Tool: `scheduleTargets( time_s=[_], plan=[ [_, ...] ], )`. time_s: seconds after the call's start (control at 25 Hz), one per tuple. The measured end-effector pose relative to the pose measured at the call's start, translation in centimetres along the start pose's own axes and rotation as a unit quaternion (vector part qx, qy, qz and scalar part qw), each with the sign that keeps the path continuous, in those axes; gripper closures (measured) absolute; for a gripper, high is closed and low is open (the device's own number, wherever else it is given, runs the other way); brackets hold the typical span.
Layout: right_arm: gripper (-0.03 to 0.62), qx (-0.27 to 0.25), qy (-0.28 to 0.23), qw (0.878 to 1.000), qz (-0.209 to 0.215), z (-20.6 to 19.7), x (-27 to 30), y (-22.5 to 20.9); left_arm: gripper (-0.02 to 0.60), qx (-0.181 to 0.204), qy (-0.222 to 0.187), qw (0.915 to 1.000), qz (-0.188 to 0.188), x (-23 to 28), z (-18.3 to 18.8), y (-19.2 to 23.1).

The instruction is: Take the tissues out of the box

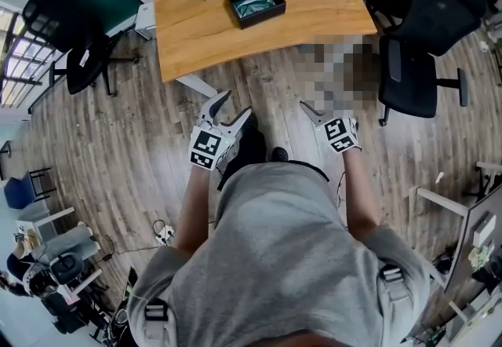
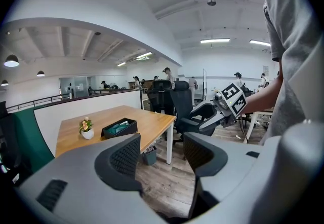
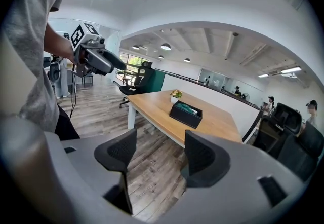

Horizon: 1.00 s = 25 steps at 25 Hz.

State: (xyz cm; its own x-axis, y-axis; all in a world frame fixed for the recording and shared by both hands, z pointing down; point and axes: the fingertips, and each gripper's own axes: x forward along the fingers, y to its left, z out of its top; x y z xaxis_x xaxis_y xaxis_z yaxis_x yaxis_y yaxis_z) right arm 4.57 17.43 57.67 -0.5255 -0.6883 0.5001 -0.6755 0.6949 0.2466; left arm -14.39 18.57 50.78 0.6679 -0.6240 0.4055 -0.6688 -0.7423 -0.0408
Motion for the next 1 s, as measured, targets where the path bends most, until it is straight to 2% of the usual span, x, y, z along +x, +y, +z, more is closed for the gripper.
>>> scheduleTargets(
  time_s=[0.32, 0.56, 1.0],
  plan=[
    [0.289, 0.020, 0.006, 1.000, -0.012, 0.9, 2.4, -1.2, 0.311, 0.001, 0.001, 0.9999, -0.012, 1.2, 0.7, 3.0],
    [0.290, 0.020, 0.007, 1.000, -0.018, 3.2, 5.4, -1.7, 0.311, 0.007, 0.001, 0.9999, -0.011, 1.9, 1.0, 7.2],
    [0.292, 0.040, 0.025, 0.998, -0.044, 4.1, 9.0, -4.4, 0.311, 0.006, 0.009, 0.9987, -0.050, 5.5, 1.3, 11.8]
  ],
)
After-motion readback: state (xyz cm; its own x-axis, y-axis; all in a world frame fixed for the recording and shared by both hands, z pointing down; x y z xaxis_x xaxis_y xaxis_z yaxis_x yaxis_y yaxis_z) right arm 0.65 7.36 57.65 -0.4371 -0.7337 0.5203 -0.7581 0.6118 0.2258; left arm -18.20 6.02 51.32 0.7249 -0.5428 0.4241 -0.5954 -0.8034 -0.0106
